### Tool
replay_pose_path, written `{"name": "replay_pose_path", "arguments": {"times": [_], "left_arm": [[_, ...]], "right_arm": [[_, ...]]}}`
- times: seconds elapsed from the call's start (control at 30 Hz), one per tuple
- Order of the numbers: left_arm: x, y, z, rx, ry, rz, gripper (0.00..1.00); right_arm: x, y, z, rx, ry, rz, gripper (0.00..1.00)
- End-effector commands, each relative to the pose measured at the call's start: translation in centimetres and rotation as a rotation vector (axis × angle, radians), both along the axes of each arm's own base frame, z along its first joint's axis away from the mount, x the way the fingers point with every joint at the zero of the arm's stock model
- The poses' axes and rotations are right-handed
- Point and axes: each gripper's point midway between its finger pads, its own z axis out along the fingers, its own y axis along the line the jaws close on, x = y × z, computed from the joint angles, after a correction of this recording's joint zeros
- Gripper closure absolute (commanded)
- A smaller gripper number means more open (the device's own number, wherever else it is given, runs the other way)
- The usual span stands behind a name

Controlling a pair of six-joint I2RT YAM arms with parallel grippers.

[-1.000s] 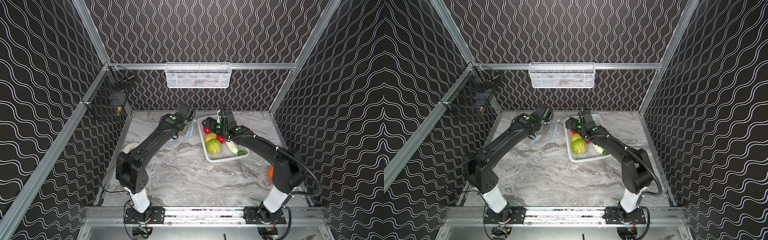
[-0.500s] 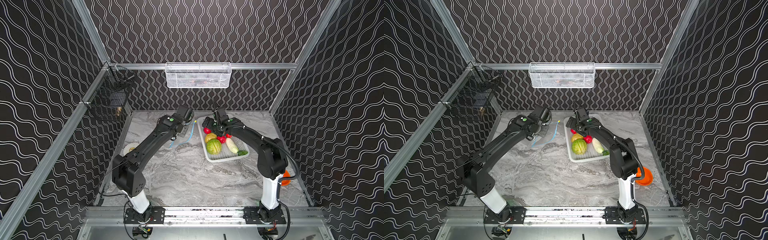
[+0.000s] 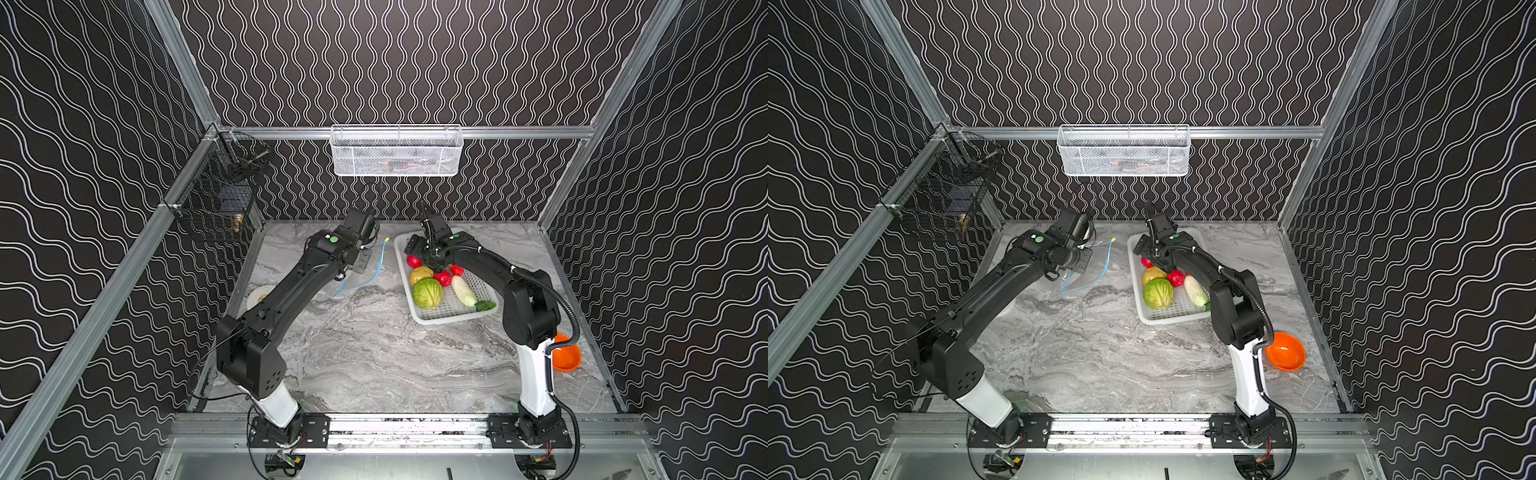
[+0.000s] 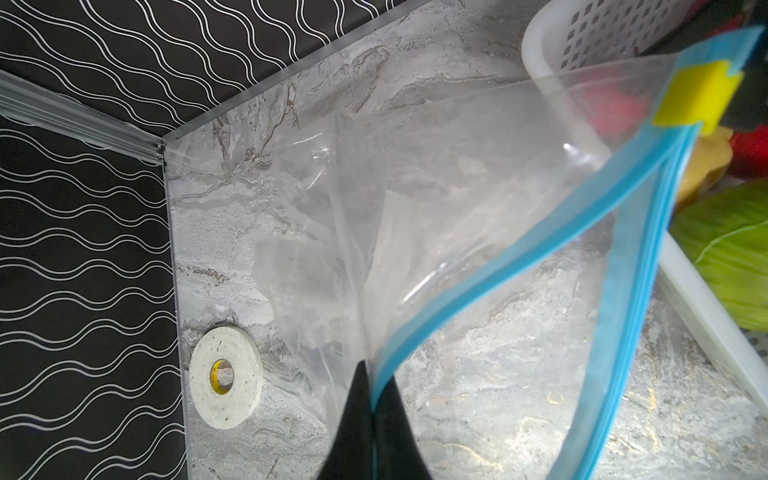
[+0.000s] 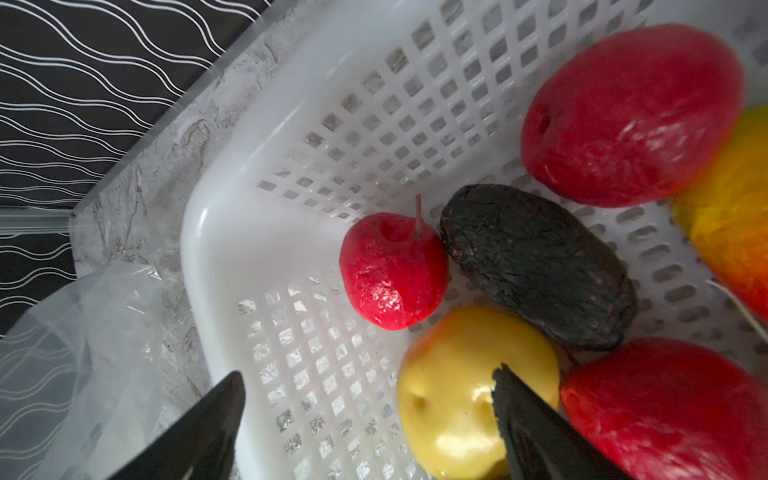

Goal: Place the food in the zip-top bag and seal the zipper
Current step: 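Grasp the small red apple with the right gripper while the left holds the bag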

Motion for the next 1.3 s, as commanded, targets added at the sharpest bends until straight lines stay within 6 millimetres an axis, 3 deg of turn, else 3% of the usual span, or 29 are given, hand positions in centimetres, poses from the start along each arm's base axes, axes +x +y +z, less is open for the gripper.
{"name": "replay_pose_path", "arguments": {"times": [0.0, 0.4, 0.87, 1.27], "left_arm": [[0.2, 0.3, 0.6, -0.018, -0.025, 0.013, 1.00], [0.4, 0.6, 0.5, -0.026, -0.027, 0.020, 1.00], [0.6, 0.4, 0.1, -0.029, -0.015, 0.023, 1.00], [0.7, 0.5, 0.3, -0.024, -0.022, 0.025, 1.00]], "right_arm": [[0.4, -0.4, -0.2, 0.020, 0.014, -0.030, 0.10], [1.8, -0.2, -1.1, 0.054, 0.021, -0.021, 0.28], [3.3, 0.1, -3.1, 0.014, 0.027, -0.016, 0.30], [4.0, 0.6, -5.2, 0.022, 0.056, 0.000, 0.37]]}}
